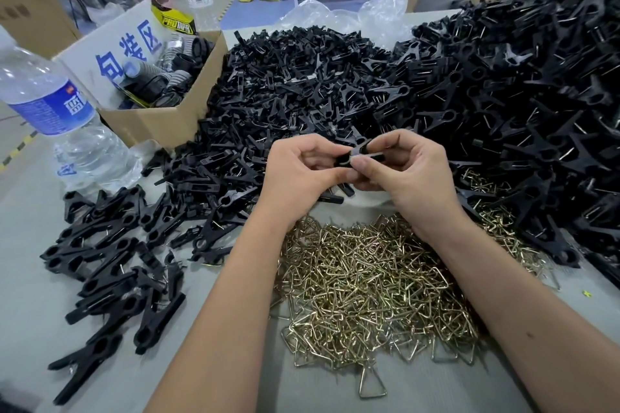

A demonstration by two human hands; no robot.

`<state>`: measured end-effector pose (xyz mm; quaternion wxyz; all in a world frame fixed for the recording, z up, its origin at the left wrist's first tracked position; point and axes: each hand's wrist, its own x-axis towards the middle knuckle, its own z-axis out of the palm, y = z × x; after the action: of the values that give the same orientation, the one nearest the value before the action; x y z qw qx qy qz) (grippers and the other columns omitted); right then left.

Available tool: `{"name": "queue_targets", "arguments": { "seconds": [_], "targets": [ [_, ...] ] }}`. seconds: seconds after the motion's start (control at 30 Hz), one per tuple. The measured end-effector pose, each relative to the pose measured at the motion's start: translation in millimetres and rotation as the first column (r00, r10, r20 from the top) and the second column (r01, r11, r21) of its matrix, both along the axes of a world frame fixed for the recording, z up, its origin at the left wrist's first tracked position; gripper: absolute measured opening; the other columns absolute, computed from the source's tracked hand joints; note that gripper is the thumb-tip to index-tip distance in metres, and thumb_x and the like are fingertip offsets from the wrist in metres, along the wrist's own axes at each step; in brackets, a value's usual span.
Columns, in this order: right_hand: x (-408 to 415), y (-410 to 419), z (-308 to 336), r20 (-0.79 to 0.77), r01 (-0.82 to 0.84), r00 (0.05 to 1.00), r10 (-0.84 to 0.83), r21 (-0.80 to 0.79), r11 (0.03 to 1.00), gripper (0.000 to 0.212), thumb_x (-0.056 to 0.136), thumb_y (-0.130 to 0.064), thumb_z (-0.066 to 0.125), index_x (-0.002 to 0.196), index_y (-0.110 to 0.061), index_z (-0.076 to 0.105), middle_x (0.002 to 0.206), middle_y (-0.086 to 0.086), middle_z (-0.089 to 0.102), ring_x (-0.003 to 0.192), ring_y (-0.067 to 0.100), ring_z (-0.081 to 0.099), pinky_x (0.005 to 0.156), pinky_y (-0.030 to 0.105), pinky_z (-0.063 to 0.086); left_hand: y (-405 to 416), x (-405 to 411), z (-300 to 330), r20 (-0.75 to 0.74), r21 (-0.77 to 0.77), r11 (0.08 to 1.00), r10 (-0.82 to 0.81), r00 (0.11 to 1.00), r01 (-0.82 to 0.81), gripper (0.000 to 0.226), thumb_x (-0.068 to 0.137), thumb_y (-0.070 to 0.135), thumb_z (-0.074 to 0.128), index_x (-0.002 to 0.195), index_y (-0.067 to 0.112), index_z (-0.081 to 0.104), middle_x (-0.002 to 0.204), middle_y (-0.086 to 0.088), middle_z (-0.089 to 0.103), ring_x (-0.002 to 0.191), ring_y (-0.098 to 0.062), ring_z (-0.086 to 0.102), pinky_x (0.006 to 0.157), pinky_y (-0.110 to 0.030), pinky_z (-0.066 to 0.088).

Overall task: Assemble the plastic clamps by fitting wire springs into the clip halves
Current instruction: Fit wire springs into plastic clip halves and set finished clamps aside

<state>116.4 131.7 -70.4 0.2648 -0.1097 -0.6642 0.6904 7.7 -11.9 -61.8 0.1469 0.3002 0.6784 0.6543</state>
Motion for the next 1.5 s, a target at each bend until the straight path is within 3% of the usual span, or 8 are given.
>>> {"name": "queue_targets", "arguments": {
  "seconds": [0.1, 0.17, 0.3, 0.43, 0.67, 0.83, 1.07, 1.5],
  "targets": [
    [4.4, 4.2, 10.9, 0.129, -0.062, 0.991, 0.034, 0.219, 0.974, 0.041, 0.083, -0.045, 0.077, 0.094, -0.008, 0.065, 0.078, 0.009, 0.076, 0.062, 0.023, 0.073, 0.052, 0.026, 0.056, -4.2, -5.3, 0.4, 0.06, 0.095, 0.993, 0.058, 0.996, -0.064, 0.035, 0.069, -0.009, 0.088, 0.098, 0.007, 0.077, 0.092, -0.008, 0.08, 0.087, -0.024, 0.079, 0.076, -0.037, 0.065],
    [7.3, 5.6, 17.5, 0.318, -0.32, 0.927, 0.197, 0.402, 0.858, 0.04, 0.076, -0.06, 0.073, 0.086, -0.021, 0.072, 0.077, 0.002, 0.073, 0.061, 0.02, 0.067, 0.053, 0.024, 0.053, -8.4, -9.5, -0.1, 0.087, 0.167, 0.978, 0.114, 0.99, -0.127, 0.034, 0.069, -0.01, 0.087, 0.093, 0.012, 0.077, 0.085, -0.004, 0.079, 0.079, -0.016, 0.077, 0.068, -0.029, 0.063],
    [7.9, -1.1, 21.1, 0.564, -0.66, 0.733, 0.38, 0.454, 0.598, 0.025, 0.074, -0.043, 0.089, 0.093, -0.032, 0.077, 0.086, -0.011, 0.071, 0.073, 0.003, 0.06, 0.072, 0.024, 0.056, -9.8, -14.2, -2.7, 0.044, 0.199, 0.966, 0.16, 0.986, -0.166, 0.036, 0.067, -0.007, 0.09, 0.088, 0.019, 0.078, 0.088, -0.008, 0.078, 0.083, -0.019, 0.072, 0.077, -0.033, 0.062],
    [7.6, 7.4, 24.7, 0.45, -0.567, 0.812, 0.371, 0.458, 0.685, 0.01, 0.087, -0.019, 0.083, 0.083, -0.022, 0.074, 0.079, -0.006, 0.073, 0.071, 0.004, 0.066, 0.072, 0.022, 0.055, -6.7, -12.1, -3.2, 0.041, 0.195, 0.972, 0.125, 0.991, -0.13, 0.037, 0.069, -0.009, 0.088, 0.091, 0.018, 0.077, 0.09, -0.007, 0.079, 0.085, -0.018, 0.074, 0.077, -0.029, 0.061],
    [6.8, 11.3, 16.6, 0.28, -0.478, 0.871, 0.404, 0.296, 0.827, 0.004, 0.099, -0.016, 0.069, 0.095, -0.014, 0.068, 0.094, 0.004, 0.076, 0.072, 0.023, 0.064, 0.06, 0.029, 0.053, -7.2, -12.7, -2.9, 0.069, 0.213, 0.963, 0.154, 0.986, -0.165, 0.036, 0.071, -0.012, 0.085, 0.09, 0.016, 0.075, 0.085, -0.003, 0.075, 0.083, -0.017, 0.07, 0.079, -0.03, 0.06],
    [5.4, 7.7, 10.7, 0.195, -0.446, 0.89, 0.413, 0.173, 0.878, 0.01, 0.106, -0.015, 0.057, 0.1, -0.008, 0.055, 0.097, 0.013, 0.079, 0.077, 0.055, 0.063, 0.052, 0.032, 0.053, -8.4, -13.7, -3.5, 0.074, 0.212, 0.962, 0.161, 0.984, -0.173, 0.035, 0.071, -0.012, 0.085, 0.09, 0.016, 0.074, 0.083, -0.001, 0.074, 0.081, -0.014, 0.069, 0.077, -0.027, 0.059],
    [7.4, 8.9, 7.4, 0.327, -0.423, 0.895, 0.304, 0.404, 0.811, 0.009, 0.09, -0.013, 0.079, 0.097, -0.017, 0.075, 0.091, -0.003, 0.08, 0.07, 0.014, 0.071, 0.07, 0.032, 0.062, -8.3, -14.6, -4.5, 0.094, 0.183, 0.964, 0.177, 0.98, -0.191, 0.034, 0.071, -0.009, 0.087, 0.09, 0.016, 0.074, 0.085, -0.004, 0.072, 0.08, -0.016, 0.065, 0.08, -0.032, 0.059],
    [10.7, 20.6, 20.0, 0.447, -0.379, 0.894, 0.037, 0.708, 0.596, 0.015, 0.083, -0.011, 0.086, 0.093, -0.02, 0.082, 0.112, -0.013, 0.065, 0.088, 0.009, 0.072, 0.084, 0.028, 0.062, -8.6, -15.4, -4.7, 0.094, 0.181, 0.965, 0.174, 0.98, -0.188, 0.034, 0.071, -0.009, 0.087, 0.09, 0.016, 0.074, 0.085, 0.001, 0.073, 0.08, -0.012, 0.066, 0.08, -0.03, 0.059]
  ]
}}
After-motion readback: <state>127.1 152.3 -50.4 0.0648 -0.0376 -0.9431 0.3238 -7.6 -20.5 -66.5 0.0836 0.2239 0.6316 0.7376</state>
